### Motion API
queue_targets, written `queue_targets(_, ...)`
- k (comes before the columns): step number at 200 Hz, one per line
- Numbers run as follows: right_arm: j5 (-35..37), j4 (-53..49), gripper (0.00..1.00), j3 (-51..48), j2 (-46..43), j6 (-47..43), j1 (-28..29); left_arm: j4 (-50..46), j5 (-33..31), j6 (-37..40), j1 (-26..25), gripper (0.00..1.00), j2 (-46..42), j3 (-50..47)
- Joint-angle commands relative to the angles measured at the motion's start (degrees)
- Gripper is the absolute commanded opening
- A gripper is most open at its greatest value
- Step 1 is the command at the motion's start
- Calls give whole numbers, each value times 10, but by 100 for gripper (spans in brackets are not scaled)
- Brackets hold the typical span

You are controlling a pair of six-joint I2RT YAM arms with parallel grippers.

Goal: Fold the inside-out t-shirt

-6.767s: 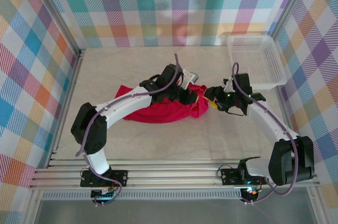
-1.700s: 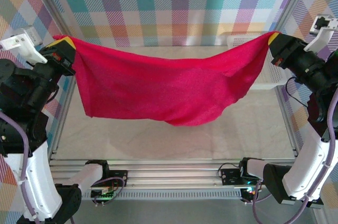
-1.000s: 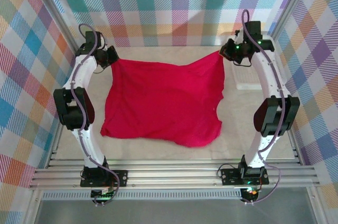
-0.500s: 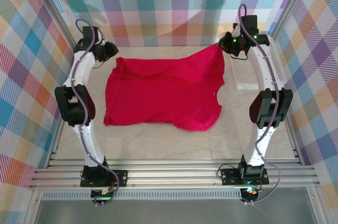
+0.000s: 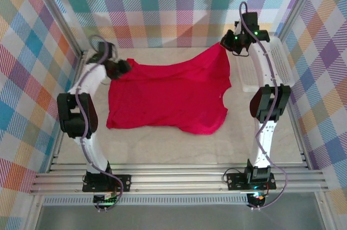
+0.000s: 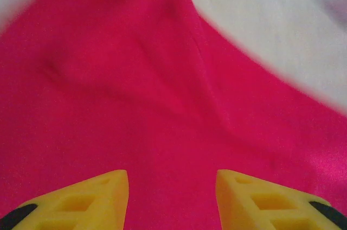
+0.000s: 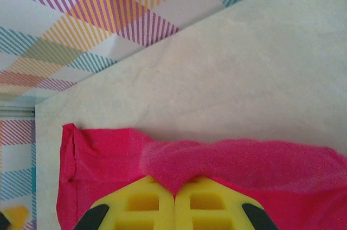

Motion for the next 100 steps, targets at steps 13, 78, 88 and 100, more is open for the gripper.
queue_targets(13, 4, -94, 44, 128, 49, -10, 6, 38, 45, -11, -47, 46, -99, -154)
queue_targets(78, -1, -5, 64, -297, -184, -62, 97, 39, 65, -25, -57, 47, -266, -355)
queue_targets(88, -1, 24, 63, -383, -231, -55, 110, 32, 51, -20, -57, 47, -276, -364)
queue_targets(100, 1, 54, 64, -474, -280, -43, 125, 23, 20, -19, -56, 47, -288, -374)
